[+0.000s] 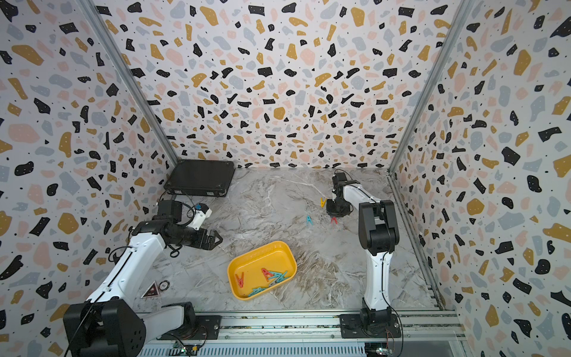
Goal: Take the clothespins out of the storage box
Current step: Place the clothespin at the center of the board.
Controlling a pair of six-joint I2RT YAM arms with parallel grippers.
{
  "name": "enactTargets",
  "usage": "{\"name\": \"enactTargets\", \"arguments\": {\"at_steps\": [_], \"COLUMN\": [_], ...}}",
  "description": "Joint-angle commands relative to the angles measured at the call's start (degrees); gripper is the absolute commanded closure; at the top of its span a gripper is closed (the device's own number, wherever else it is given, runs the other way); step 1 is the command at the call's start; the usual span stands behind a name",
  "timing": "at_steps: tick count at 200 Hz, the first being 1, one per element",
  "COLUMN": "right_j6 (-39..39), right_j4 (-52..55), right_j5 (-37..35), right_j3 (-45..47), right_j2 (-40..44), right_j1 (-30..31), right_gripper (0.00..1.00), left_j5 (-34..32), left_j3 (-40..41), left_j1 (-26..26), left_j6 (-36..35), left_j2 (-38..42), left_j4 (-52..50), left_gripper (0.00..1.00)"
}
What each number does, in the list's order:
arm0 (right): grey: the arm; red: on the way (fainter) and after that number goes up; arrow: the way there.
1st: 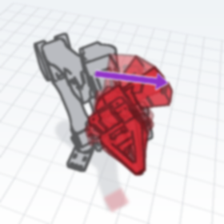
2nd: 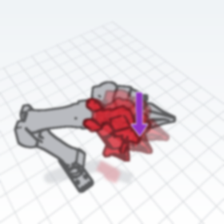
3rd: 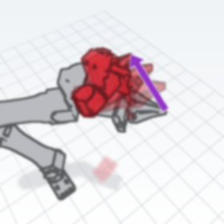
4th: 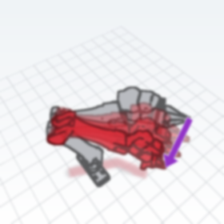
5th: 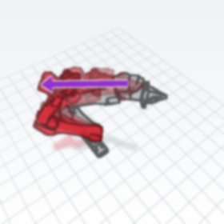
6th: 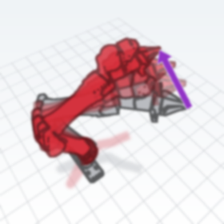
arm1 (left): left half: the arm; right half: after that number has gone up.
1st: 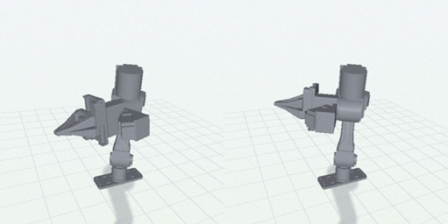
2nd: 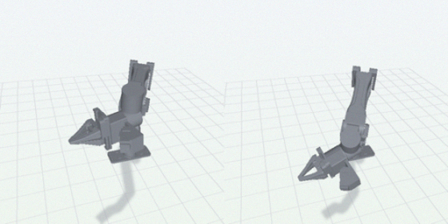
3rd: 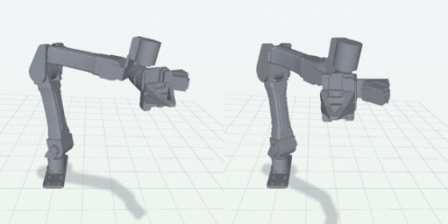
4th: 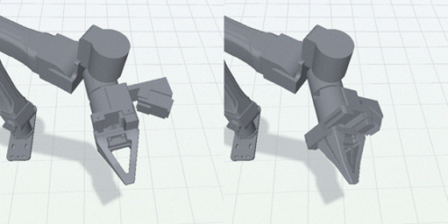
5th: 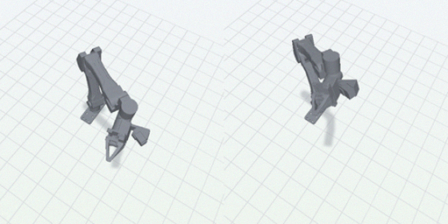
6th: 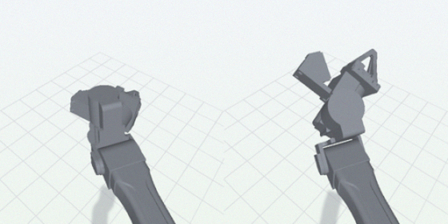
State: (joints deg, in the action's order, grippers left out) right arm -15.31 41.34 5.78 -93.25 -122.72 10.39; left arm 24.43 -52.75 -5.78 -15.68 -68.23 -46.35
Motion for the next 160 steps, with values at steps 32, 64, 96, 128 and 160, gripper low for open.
{"name": "enactTargets", "arguments": {"at_steps": [32, 64, 96, 128, 160], "right_j6": [0.3, 0.2, 0.2, -0.2, 0.0], "right_j4": [1.3, 1.4, 1.6, 2.1, 3.1], "right_j5": [-2.1, -2.9, -2.7, -1.8, -1.4], "right_j3": [-1.9, -1.4, -1.4, -1.3, -1.1], "right_j2": [-0.6, 0.1, 0.5, 2.2, 5.6], "right_j1": [-0.4, -0.4, -0.4, -0.4, -0.3], "right_gripper": [0.81, 0.75, 0.69, 0.63, 0.59], "left_j5": [0.5, 0.5, 0.6, 0.6, 0.6], "left_j3": [0.6, 0.5, 0.5, 0.5, 0.5], "left_j1": [-0.2, -0.2, -0.2, -0.2, -0.2], "left_j6": [-0.8, -0.8, -0.8, -0.8, -0.8], "left_j2": [0.4, 0.4, 0.4, 0.3, 0.3], "left_j4": [-0.4, -0.3, -0.4, -0.4, -0.3], "left_gripper": [0.00, 0.00, 0.00, 0.00, 0.00]}}
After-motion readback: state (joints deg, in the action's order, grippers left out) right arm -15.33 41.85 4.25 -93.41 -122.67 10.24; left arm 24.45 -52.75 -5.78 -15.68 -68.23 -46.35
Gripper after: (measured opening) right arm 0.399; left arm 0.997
